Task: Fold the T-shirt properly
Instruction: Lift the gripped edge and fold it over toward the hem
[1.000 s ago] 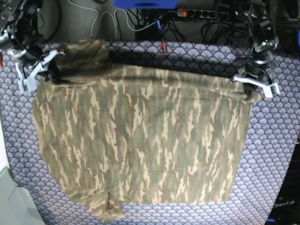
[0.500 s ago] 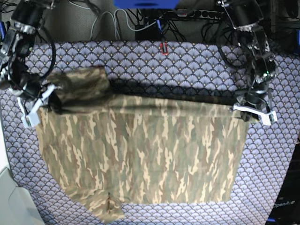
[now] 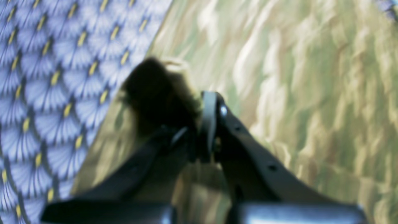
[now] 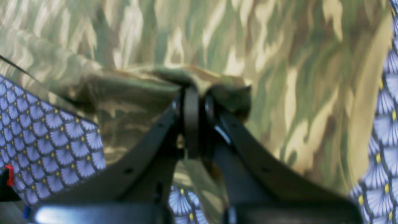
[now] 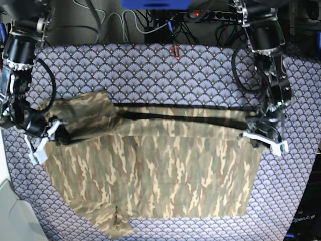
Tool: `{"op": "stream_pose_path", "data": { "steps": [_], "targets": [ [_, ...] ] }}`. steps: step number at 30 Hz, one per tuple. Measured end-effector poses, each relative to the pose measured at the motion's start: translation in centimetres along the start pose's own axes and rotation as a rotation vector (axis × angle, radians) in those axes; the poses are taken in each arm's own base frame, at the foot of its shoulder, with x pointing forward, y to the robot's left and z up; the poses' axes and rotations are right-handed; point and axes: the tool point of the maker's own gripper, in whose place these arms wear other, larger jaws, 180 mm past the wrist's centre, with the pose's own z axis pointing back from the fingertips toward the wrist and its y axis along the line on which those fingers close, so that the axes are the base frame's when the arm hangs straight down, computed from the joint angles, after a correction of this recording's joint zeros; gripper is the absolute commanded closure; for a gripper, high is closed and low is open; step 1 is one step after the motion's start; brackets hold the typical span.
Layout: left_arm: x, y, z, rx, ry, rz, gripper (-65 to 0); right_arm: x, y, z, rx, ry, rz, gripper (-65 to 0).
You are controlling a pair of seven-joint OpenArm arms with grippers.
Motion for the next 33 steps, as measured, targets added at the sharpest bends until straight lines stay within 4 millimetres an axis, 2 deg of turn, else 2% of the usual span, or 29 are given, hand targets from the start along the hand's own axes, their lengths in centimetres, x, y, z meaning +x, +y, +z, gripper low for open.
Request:
{"op": "stream_pose_path", "data": {
  "steps": [4,12,15,27,30,33],
  "targets": [
    [1.7,-0.5,-0.6,-0.009,-0.032,0.001,-0.5,0.5,-0.8,-0.7,0.006,0.0,-0.027,0.0],
    [1.2,0.5,-1.9,0.004,0.011,0.015,-0.5,2.7,-2.0,-1.2,-0.044,0.004,0.011,0.0],
    [0.9,0.3,-2.4,0.002,0.023,0.024,-0.5,3.1,-2.0,-1.8,-0.073,0.028,0.04,0.0],
    [4.0,-1.0,-3.5,-0.022,-0.024,0.038,-0.5,4.0,-1.9,-2.8,-0.135,0.048,0.103,0.0],
    [4.1,-0.9,-3.4,-0.019,-0.024,0.035,-0.5,4.0,-2.0,-2.8,-0.139,0.049,0.106,0.0],
    [4.1,-0.9,-3.4,-0.02,-0.024,0.036,-0.5,4.9,-1.6,-3.1,-0.134,0.029,0.139,0.0]
  ]
}}
